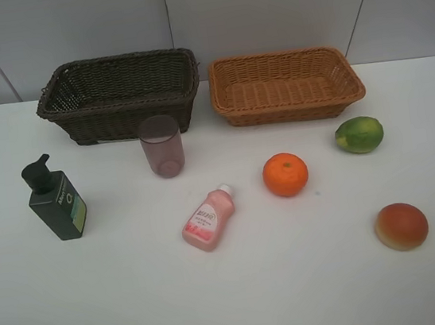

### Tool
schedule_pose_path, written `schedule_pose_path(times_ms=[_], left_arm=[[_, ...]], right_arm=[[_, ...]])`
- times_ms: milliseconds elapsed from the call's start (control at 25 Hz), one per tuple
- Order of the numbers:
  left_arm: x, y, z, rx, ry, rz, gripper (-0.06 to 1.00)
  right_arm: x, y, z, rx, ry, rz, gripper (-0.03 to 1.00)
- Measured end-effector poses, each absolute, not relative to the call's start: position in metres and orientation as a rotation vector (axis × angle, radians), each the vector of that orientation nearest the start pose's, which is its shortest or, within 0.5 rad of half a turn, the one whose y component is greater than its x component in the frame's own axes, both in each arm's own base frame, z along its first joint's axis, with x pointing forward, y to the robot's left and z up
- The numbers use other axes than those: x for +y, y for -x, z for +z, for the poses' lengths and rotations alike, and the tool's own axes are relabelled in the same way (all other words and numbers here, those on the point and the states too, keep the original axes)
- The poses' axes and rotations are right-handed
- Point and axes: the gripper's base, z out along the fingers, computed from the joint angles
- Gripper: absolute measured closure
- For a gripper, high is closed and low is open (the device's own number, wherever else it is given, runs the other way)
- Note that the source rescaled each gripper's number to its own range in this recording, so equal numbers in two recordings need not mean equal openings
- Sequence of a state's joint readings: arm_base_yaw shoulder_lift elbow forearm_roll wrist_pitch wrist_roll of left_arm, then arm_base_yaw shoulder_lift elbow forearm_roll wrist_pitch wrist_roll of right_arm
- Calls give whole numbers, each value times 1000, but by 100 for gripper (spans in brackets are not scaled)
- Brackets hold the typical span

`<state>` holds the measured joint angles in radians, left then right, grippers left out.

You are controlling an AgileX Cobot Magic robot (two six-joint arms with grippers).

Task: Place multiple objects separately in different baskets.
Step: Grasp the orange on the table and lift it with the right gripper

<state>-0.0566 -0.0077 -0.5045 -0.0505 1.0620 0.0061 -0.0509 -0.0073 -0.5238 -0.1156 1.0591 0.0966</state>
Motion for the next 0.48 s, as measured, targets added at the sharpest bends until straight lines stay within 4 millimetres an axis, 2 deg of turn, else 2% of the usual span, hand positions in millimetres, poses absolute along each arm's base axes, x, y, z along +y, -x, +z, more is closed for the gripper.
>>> schedule_pose_path(times_ms=[480], left_arm=[[-4, 7, 278, 2033, -67, -92, 2]], right_arm=[[-9, 10, 284, 2002, -155, -108, 37]])
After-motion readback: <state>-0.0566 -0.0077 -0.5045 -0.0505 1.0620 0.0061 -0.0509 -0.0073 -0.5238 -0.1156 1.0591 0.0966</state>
